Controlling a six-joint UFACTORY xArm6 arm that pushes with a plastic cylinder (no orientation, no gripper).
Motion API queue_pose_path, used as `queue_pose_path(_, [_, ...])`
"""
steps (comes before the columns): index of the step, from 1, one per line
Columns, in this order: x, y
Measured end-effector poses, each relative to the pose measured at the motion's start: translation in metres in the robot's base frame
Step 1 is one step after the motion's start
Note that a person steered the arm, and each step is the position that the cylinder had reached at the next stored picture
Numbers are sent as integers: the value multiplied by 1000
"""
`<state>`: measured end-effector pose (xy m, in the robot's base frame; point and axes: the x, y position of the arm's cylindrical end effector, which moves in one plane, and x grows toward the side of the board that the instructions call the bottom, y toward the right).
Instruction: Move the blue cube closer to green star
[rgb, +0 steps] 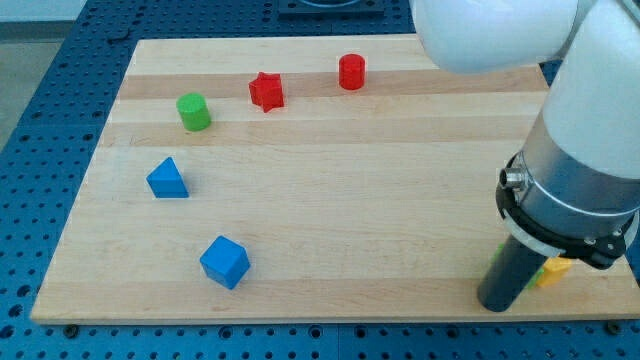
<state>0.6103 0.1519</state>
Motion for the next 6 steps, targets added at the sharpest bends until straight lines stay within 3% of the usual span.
queue_pose_path(2, [-11,1])
queue_pose_path(3, [-11,-26])
queue_pose_path(4, [-24,-90])
queue_pose_path(6, [-94,-200])
